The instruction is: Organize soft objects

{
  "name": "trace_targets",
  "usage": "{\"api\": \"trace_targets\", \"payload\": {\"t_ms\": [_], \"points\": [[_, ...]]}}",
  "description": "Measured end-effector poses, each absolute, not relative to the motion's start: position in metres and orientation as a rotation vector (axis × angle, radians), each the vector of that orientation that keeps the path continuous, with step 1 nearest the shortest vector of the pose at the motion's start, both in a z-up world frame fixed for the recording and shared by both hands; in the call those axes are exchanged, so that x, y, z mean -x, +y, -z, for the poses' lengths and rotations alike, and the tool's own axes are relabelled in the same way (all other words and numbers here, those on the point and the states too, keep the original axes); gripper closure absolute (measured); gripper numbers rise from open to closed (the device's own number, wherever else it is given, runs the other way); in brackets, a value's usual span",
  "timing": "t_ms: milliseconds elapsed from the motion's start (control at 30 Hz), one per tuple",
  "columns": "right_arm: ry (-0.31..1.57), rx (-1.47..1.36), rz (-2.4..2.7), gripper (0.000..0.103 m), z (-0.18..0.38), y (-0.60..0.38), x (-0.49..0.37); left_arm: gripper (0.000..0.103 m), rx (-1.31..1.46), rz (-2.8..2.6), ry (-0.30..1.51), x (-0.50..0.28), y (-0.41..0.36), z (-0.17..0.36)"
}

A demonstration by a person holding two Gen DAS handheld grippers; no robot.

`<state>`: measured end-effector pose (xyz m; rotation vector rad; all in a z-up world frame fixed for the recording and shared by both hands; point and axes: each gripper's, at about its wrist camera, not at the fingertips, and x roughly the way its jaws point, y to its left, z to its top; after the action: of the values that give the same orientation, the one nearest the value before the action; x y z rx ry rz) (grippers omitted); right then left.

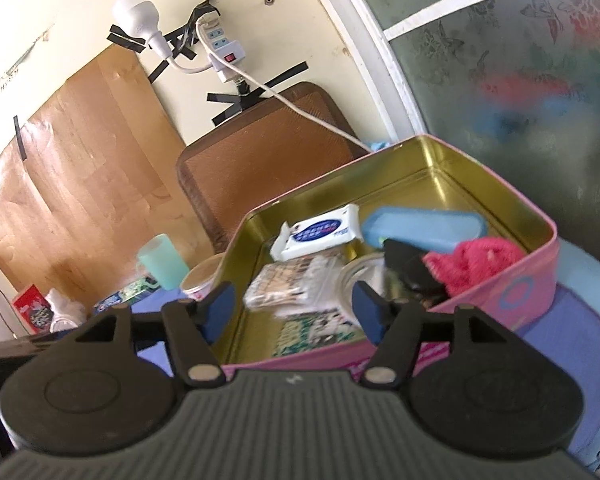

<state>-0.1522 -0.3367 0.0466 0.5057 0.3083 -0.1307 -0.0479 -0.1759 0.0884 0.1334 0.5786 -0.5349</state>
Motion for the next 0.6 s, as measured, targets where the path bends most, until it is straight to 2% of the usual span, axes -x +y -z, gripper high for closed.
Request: {"api": "trace_targets", "payload": {"t_ms": [400, 600], "points": [[0.318, -0.465, 0.130, 0.027, -0.054, -0.306, 0.149, 0.000, -0.161, 0.462, 0.558, 0.058, -0.156, -0.087], [0.325, -0.465, 0.134, 0.027, -0.051, -0.305, 0.148, 0.000, -0.166, 0.490, 0.558, 0.063, -0.157, -0.087]]}}
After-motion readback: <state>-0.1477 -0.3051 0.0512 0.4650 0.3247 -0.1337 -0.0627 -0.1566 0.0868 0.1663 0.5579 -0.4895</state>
